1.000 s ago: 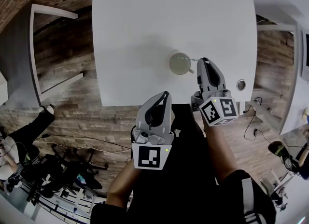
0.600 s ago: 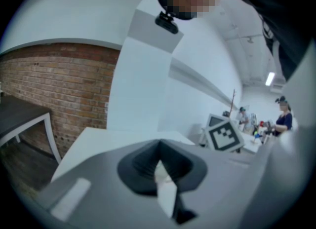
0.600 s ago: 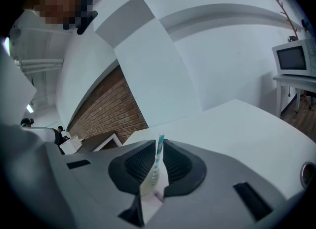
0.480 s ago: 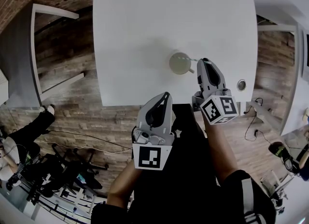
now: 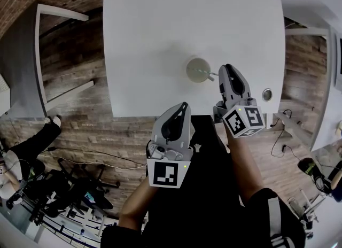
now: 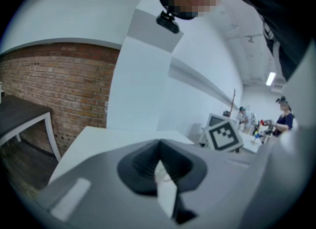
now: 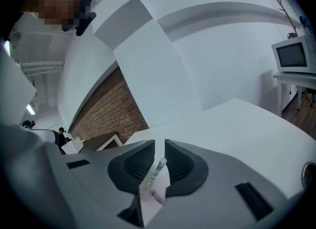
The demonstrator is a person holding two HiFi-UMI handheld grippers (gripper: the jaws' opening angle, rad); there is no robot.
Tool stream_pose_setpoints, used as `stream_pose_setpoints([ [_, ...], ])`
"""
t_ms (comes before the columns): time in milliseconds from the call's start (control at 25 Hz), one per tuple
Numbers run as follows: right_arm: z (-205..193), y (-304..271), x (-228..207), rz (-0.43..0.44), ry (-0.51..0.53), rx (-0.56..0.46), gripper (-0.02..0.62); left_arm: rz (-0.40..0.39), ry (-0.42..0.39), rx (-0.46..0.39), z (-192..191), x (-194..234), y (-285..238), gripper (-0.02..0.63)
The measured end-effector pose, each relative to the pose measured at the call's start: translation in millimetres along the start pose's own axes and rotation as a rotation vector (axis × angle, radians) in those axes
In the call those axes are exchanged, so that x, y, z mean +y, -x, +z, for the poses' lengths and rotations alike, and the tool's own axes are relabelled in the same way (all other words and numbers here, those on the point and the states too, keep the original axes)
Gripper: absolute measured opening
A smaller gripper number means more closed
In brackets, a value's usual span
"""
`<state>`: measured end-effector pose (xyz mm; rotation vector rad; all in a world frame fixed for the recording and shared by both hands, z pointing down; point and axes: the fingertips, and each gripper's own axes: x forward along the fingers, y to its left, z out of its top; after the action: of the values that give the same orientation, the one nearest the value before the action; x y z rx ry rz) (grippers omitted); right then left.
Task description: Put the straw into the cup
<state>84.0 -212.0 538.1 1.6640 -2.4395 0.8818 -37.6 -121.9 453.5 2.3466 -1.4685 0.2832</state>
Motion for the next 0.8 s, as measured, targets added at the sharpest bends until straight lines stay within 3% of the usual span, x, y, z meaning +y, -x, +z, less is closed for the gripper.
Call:
stream_pose_setpoints([
  [400,28.3,10.4,-0.8,-0.005,0.034,-0.040,0.049,0.005,0.000,-0.038,14.0,1.2,-1.1,0.005],
  [800,107.8,48.6,13.1,-0.006,0.106,-0.161,0.049,0.018,-0.048,-0.134,59.7,3.0,2.2,0.005],
])
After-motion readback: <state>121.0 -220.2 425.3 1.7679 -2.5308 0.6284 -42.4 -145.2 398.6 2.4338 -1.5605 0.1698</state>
